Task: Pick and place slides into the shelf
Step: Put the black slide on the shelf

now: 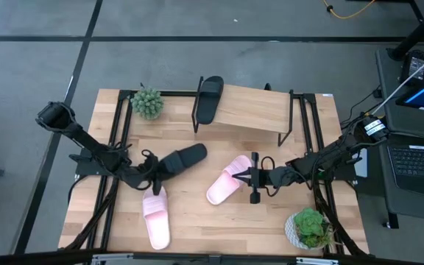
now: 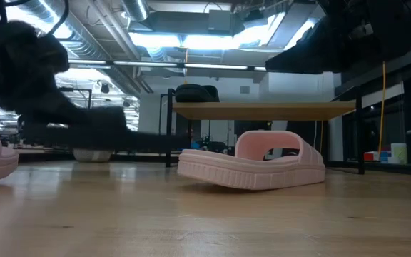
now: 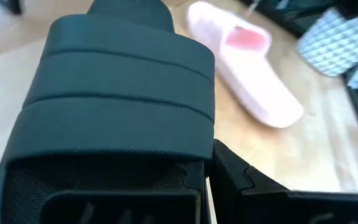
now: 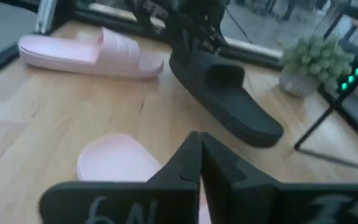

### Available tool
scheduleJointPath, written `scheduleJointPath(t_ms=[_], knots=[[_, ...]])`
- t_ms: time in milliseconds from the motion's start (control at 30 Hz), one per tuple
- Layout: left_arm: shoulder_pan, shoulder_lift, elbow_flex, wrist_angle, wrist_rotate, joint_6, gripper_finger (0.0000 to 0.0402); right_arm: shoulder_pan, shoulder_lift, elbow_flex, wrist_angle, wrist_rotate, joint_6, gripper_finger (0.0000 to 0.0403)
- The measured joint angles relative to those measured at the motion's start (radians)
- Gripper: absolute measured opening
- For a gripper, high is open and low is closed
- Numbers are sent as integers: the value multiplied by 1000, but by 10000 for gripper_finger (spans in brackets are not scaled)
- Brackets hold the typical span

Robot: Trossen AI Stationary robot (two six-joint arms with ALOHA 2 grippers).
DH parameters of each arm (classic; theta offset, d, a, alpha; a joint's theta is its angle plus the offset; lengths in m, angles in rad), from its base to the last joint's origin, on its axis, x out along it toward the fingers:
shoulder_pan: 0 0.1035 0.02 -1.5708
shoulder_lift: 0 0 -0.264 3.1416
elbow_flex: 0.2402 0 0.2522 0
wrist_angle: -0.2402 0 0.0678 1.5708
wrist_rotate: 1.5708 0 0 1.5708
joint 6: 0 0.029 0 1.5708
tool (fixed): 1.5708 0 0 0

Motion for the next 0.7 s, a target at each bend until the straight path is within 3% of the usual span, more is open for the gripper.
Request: scheduleJointPath(t_ms=[233,400,700], knots=[[0,0,0,107,53,151,1,0,0,58,37,2,-201,8],[4,0,0,218,155,304,1,-5,0,118,16,1,-271,10],[135,-1,49,256,367,436,0,-23,0,318,-360,2,-296,40]])
